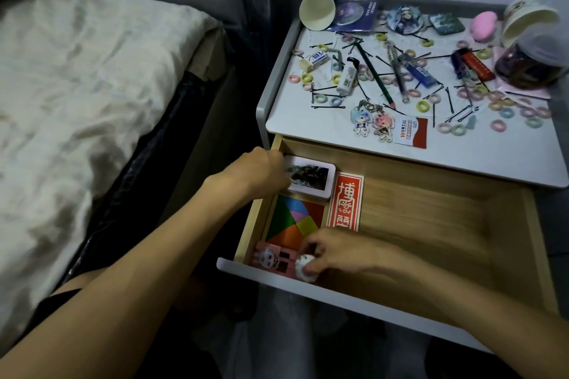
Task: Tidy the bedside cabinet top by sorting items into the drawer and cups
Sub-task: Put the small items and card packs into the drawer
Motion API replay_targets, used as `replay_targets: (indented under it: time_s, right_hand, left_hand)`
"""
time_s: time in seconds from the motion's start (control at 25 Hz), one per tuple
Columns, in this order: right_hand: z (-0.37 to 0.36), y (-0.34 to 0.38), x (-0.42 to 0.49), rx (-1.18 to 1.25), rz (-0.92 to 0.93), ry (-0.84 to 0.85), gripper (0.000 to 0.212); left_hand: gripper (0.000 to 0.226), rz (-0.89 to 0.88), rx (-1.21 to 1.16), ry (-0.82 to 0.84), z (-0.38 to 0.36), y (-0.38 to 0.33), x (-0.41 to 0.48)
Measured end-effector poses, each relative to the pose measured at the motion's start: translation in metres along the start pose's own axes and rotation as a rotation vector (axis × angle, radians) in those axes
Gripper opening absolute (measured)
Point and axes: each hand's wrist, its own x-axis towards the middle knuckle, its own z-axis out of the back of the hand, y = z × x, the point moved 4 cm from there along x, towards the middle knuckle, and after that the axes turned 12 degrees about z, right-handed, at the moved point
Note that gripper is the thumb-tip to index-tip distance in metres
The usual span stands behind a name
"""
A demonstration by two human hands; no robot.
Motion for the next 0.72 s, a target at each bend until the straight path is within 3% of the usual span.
replay_targets:
  time_s: [0.4,0.72]
  right_hand:
    - [-0.009,0.006,0.015,-0.164,0.032,-0.038,0.037]
    - [-0.001,0.009,0.009,-0.288,0.095,-0.244,0.031]
  left_hand:
    - [0.011,-0.019,0.004,-0.027,0.0,-0.003,0.001]
    - [0.012,-0.035,0.036,-0.024,0.0,-0.004,0.001]
